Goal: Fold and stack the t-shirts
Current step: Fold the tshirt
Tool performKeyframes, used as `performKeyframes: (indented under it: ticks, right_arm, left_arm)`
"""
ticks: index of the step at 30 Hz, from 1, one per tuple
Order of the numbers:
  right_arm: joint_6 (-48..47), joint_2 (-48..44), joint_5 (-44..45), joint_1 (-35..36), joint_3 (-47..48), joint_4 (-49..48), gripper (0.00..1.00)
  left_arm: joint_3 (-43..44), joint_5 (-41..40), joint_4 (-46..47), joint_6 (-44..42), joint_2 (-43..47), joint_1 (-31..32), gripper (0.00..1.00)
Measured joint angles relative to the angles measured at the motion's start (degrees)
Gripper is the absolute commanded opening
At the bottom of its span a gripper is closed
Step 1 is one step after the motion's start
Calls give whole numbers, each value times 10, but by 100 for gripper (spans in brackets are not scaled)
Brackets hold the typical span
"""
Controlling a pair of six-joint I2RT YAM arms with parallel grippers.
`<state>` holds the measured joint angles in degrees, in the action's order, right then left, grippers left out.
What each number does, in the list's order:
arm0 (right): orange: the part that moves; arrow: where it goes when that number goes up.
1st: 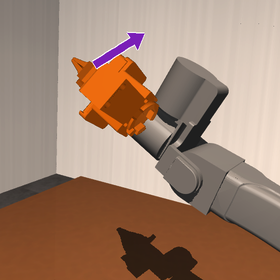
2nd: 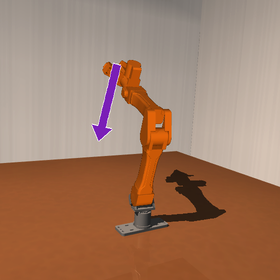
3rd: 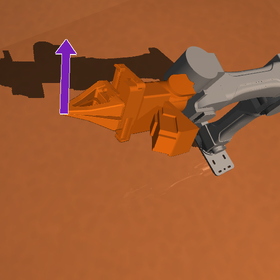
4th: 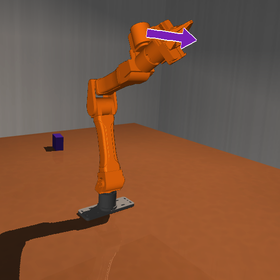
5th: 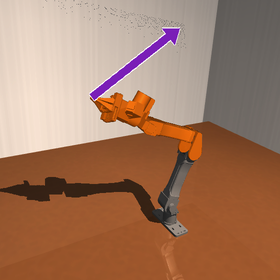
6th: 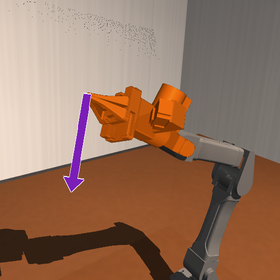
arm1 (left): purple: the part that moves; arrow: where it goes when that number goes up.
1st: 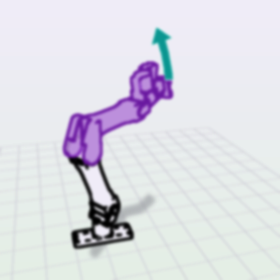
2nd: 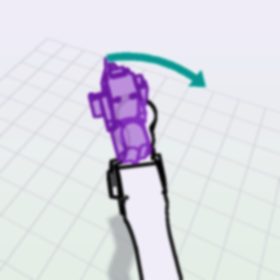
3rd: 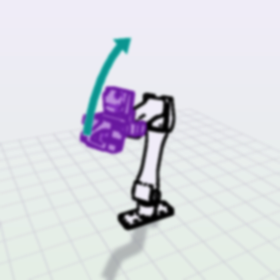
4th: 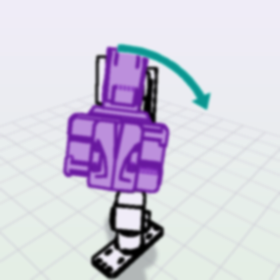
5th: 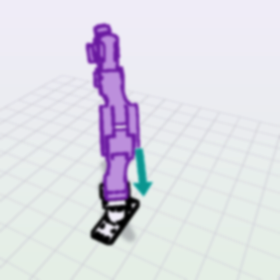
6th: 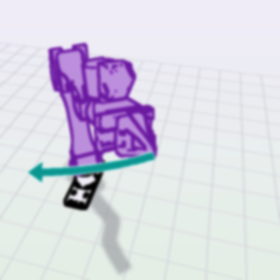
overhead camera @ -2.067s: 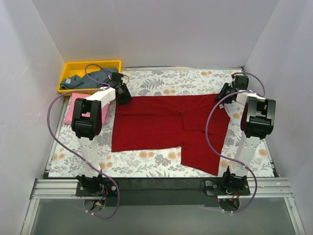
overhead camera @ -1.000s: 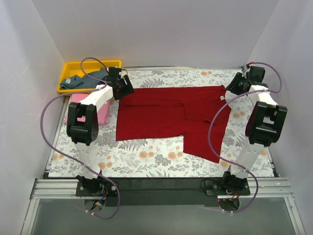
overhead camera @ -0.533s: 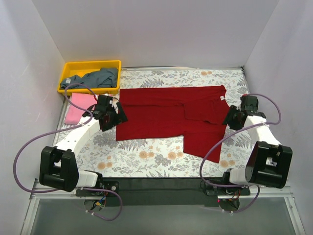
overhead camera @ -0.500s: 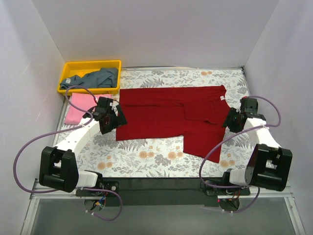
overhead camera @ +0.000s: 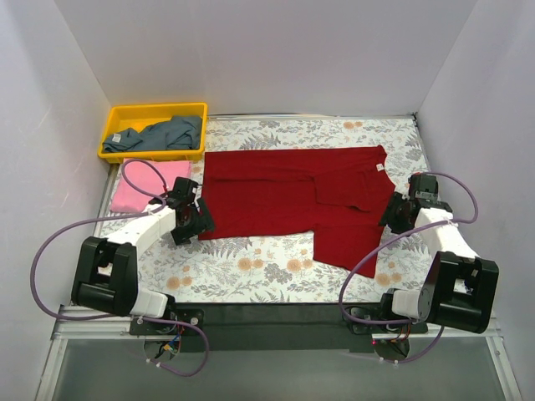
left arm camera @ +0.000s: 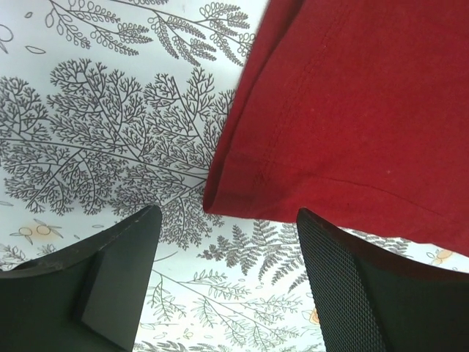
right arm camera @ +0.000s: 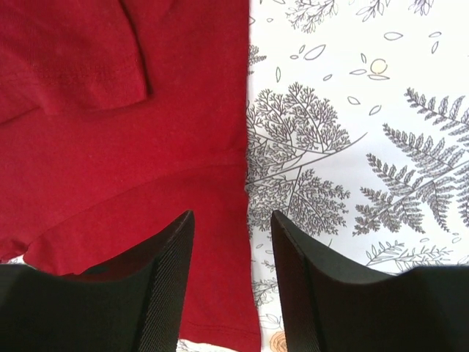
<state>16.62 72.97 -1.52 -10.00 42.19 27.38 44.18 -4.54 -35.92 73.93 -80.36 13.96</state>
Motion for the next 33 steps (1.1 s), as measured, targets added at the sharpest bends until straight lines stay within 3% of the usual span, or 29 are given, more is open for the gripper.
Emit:
performKeyframes:
  ticks: [7, 20, 22, 28, 30, 33]
  right_arm:
    - [2, 37, 2, 0, 0, -25, 43]
    - [0, 105, 3, 15, 8, -62, 40]
    - [-1, 107, 1, 17, 8, -69, 37]
    - [-3, 107, 3, 18, 1, -83, 12]
    - [-3, 107, 3, 18, 0, -83, 2]
    - [-3, 106, 3, 18, 0, -83, 1]
  left_arm:
    - [-4, -5, 25, -2, -26, 0, 65]
    - [2, -21, 51, -15, -44, -2, 25]
    - [2, -21, 55, -17, -45, -2, 19]
    - [-1, -21, 64, -16, -46, -3, 0]
    - [-1, -21, 65, -17, -46, -3, 0]
    - [-1, -21, 64, -17, -46, -3, 0]
